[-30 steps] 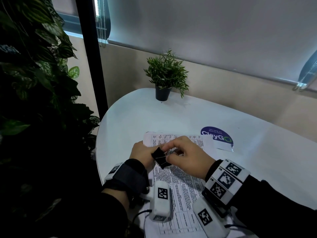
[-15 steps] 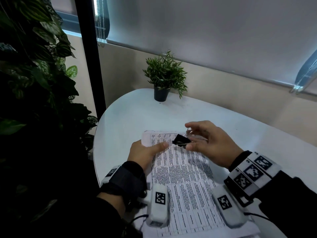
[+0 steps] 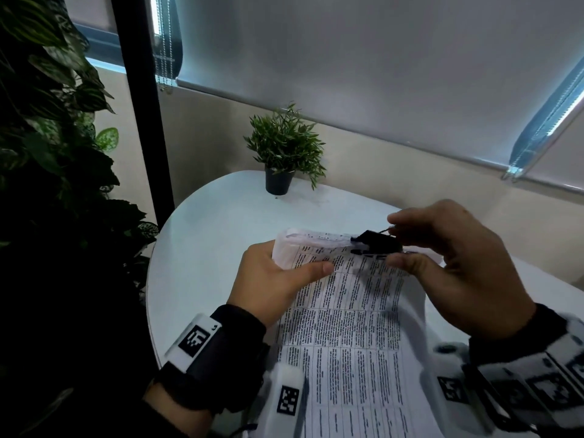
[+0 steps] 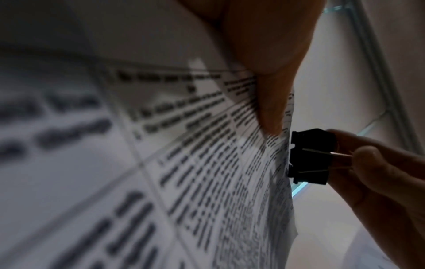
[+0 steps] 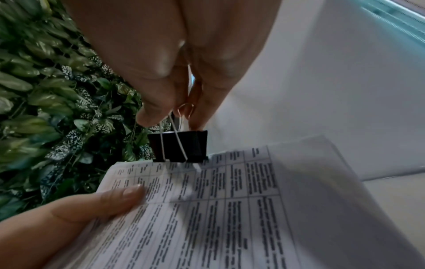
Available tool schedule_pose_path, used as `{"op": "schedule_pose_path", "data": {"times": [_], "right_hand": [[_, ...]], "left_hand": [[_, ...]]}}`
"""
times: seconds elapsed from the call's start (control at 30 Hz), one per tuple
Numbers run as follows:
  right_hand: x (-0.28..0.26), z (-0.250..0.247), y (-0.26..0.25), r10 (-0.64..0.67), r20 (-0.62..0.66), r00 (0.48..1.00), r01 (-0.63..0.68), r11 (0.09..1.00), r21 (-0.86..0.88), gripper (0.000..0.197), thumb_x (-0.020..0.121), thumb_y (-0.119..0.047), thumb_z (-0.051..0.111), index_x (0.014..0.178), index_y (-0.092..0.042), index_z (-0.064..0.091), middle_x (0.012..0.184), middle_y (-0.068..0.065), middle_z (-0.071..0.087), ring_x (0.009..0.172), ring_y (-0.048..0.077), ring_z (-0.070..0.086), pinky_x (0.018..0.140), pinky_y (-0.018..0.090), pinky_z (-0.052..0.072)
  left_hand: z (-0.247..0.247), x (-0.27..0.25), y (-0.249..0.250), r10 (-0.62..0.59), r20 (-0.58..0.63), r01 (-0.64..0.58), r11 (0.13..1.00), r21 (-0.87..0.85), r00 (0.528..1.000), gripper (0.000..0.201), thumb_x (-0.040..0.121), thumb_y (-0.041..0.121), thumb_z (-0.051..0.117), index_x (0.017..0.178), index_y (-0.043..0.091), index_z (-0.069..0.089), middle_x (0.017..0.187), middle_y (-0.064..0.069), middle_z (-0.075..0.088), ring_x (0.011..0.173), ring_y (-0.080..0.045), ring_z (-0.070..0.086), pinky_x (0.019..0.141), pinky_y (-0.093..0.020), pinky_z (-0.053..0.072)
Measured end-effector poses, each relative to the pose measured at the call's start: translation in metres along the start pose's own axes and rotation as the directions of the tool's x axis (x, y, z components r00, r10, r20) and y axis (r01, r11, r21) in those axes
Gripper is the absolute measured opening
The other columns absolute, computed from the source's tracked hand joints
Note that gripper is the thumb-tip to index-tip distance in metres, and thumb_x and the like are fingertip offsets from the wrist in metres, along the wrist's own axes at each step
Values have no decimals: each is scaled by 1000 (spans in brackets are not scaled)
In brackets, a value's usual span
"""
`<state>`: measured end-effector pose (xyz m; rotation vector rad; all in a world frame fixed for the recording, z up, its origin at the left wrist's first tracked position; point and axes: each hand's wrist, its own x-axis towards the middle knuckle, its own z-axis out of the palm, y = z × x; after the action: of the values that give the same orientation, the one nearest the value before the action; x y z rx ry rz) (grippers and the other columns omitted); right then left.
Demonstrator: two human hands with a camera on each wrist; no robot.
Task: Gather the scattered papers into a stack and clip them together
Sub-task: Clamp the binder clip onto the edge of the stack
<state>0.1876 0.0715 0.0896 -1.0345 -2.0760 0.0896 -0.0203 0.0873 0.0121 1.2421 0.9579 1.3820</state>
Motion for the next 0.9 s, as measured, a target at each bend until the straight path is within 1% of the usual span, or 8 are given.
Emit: {"op": "schedule_pose_path", "data": {"times": [0.17, 0.33, 0.4, 0.47, 0.53, 0.6, 0.77, 0.9], "right_hand": [[-1, -10, -11, -59, -98, 993, 57, 998, -22, 27, 68, -17, 76, 92, -19, 64, 81, -2, 64, 79, 0, 63, 75, 4, 45], [0, -21, -17, -152, -21, 988, 151, 987, -58, 22, 70, -29, 75, 86, -16, 72, 74, -10, 62, 71, 1, 59, 68, 7, 42], [0, -26, -18, -174, -20, 985, 172, 983, -66, 20, 68, -27, 78, 85, -16, 73, 71, -7, 63, 68, 3, 58, 64, 11, 44], [0, -31, -19, -194, -13, 981, 192, 978, -76, 18, 69, -26, 78, 82, -15, 74, 70, -4, 65, 66, 6, 59, 62, 14, 45], [0, -36, -20, -208, 14, 978, 208, 975, -74, 18, 71, -29, 74, 80, -14, 74, 71, -6, 65, 66, 5, 59, 62, 13, 45], [2, -41, -21, -212, 59, 976, 215, 975, -52, 16, 69, -28, 77, 78, -15, 74, 70, -8, 65, 66, 5, 62, 62, 14, 47], [6, -54, -20, -154, 180, 971, 147, 988, 51, 16, 63, -20, 80, 76, -15, 73, 70, -9, 64, 65, 2, 63, 63, 11, 48], [4, -59, -18, -69, 226, 972, 34, 987, 155, 20, 61, -17, 81, 77, -10, 71, 76, -1, 65, 71, 8, 68, 68, 19, 56]], "left_hand": [[8, -6, 4, 99, 17, -100, 994, 45, 995, 23, 64, 15, 86, 86, 19, 78, 84, 4, 77, 81, -16, 73, 76, -32, 56], [15, -14, 11, 155, 62, -157, 987, 34, 986, 21, 69, 5, 81, 86, 17, 76, 49, 18, 61, 39, 7, 49, 45, -6, 36], [17, -16, 14, 201, 77, -207, 975, 77, 977, 21, 67, 15, 85, 83, 26, 78, 57, 17, 67, 48, 4, 58, 50, -13, 46], [19, -19, 16, 235, 85, -244, 964, 105, 968, 20, 64, 32, 83, 83, 34, 78, 76, 8, 75, 69, -18, 70, 65, -38, 59], [22, -22, 19, 263, 90, -273, 955, 117, 961, 21, 63, 41, 79, 83, 37, 77, 79, -2, 76, 75, -36, 67, 68, -53, 56], [26, -24, 23, 296, 110, -308, 943, 122, 949, 19, 64, 41, 78, 83, 38, 77, 78, -4, 75, 73, -38, 66, 64, -55, 54], [31, -27, 30, 380, 164, -401, 907, 128, 911, 22, 64, 30, 83, 84, 36, 76, 82, 11, 74, 74, -11, 69, 66, -32, 57], [35, -29, 31, 368, 118, -376, 925, 54, 922, 26, 54, 19, 85, 74, 34, 77, 75, 8, 73, 69, -6, 67, 63, -17, 52]]}}
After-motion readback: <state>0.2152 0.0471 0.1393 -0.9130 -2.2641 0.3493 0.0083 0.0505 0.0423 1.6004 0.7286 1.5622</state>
